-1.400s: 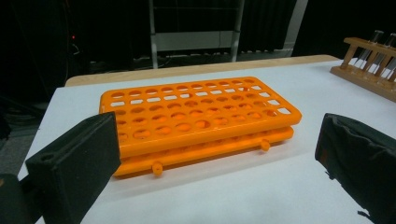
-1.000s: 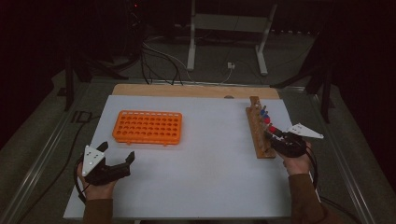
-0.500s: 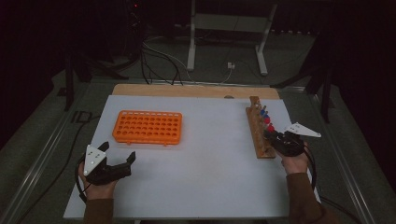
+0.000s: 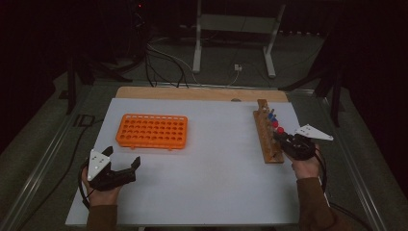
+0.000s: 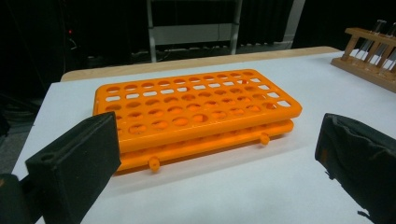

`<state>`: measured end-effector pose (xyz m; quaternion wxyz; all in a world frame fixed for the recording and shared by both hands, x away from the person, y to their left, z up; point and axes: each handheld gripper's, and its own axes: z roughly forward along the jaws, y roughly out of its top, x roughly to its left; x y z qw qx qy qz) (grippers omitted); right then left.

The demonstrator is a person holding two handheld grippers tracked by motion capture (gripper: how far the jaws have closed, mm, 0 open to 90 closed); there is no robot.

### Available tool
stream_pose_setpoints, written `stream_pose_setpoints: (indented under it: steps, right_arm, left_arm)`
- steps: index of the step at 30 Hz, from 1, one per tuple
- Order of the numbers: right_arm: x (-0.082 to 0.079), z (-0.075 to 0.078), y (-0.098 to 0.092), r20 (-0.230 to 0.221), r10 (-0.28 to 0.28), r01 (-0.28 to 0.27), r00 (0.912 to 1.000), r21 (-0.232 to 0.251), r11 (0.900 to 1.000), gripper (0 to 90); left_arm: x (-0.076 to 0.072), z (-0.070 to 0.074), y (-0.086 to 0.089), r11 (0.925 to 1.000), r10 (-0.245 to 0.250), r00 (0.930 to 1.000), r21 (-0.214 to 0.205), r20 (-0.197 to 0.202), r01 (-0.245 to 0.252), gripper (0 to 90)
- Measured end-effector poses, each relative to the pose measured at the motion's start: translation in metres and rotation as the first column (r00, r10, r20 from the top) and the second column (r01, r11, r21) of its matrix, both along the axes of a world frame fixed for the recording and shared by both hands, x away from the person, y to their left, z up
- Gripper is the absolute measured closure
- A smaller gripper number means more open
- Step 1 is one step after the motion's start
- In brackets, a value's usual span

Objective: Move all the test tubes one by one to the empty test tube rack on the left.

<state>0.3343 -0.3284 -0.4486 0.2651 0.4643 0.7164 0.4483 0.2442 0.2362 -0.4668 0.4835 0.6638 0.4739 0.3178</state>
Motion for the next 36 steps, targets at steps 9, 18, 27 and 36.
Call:
stream_pose_setpoints:
  steps: [9, 18, 27, 36]
  right_arm:
    - [-0.001, 0.012, -0.001, 0.015, 0.008, -0.008, 0.9999, -0.002, 1.0, 74.4]
    - [-0.003, 0.025, -0.002, 0.039, 0.006, -0.006, 0.9992, -0.004, 1.0, 74.4]
    - [-0.006, 0.038, -0.001, 0.069, 0.005, -0.005, 0.9976, -0.009, 0.9999, 74.5]
    - [-0.01, 0.048, 0.007, 0.092, 0.033, -0.033, 0.9952, -0.003, 0.9994, 74.5]
  left_arm:
    - [0.0, 0.0, 0.0, 1.0, 0.002, 1.0, 0.001, -0.004, -0.002, 0.7]
    - [0.0, 0.0, 0.0, 1.0, 0.004, 1.0, 0.002, -0.005, -0.004, 0.7]
    - [0.0, -0.001, -0.001, 1.0, 0.002, 1.0, 0.007, -0.006, -0.002, 0.7]
    - [0.001, -0.001, -0.002, 0.9999, 0.008, 0.9998, 0.013, -0.017, -0.008, 0.7]
